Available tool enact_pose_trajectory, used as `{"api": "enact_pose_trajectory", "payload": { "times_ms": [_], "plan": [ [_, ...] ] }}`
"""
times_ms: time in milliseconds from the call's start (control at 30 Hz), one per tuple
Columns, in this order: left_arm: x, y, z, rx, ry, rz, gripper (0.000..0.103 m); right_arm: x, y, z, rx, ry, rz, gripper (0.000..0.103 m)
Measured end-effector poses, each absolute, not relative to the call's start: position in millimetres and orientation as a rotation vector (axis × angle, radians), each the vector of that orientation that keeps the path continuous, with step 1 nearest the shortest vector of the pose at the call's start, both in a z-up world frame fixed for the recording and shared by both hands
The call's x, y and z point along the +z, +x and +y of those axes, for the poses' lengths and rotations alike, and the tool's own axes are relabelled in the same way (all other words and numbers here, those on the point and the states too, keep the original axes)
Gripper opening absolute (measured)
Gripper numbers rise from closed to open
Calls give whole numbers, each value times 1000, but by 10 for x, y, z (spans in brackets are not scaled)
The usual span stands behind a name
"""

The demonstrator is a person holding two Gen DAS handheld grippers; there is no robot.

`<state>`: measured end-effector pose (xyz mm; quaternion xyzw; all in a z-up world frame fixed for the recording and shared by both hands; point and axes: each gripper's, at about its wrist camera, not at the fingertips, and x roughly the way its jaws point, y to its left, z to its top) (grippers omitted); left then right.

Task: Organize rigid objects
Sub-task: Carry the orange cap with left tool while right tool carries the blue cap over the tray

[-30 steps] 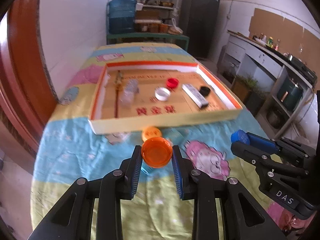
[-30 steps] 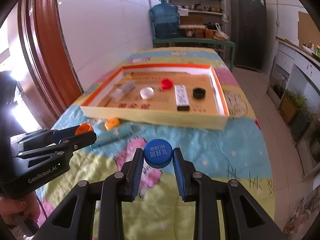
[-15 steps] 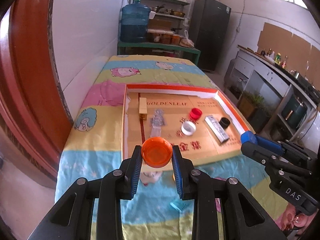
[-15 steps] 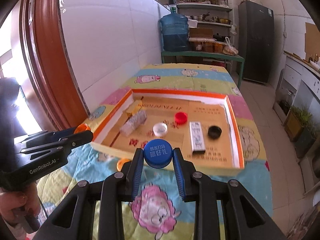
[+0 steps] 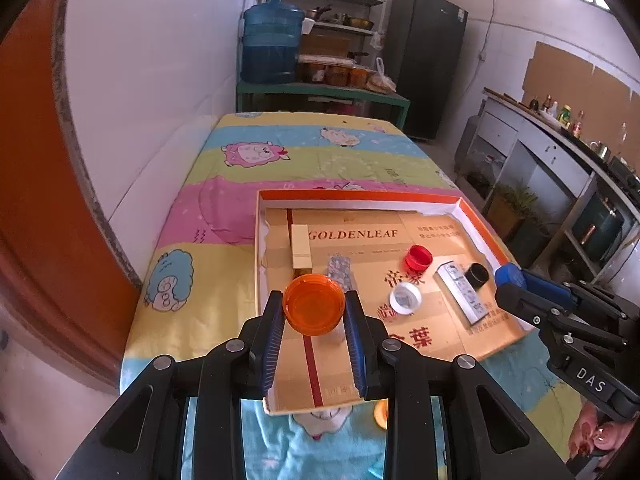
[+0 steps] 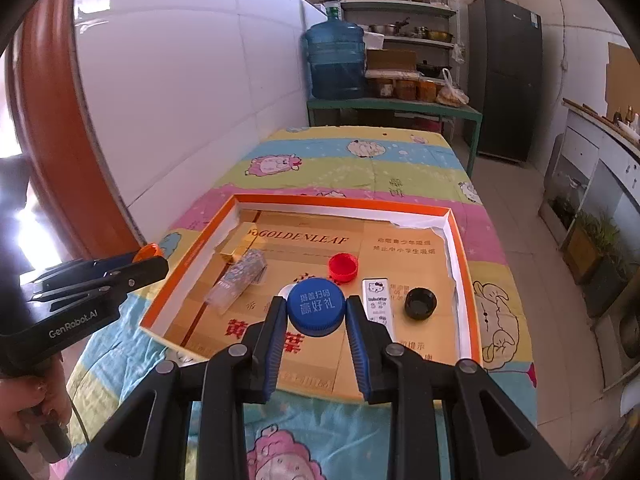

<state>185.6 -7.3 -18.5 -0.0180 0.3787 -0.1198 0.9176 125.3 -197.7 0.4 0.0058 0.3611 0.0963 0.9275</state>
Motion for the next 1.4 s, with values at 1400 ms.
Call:
{"api": "enact_pose_trajectory", "payload": {
  "times_ms": [1400],
  "plan": [
    [-802, 2511, -375, -178, 61, 909, 30, -630, 1861, -1967, 164, -6, 892, 30]
  ]
}}
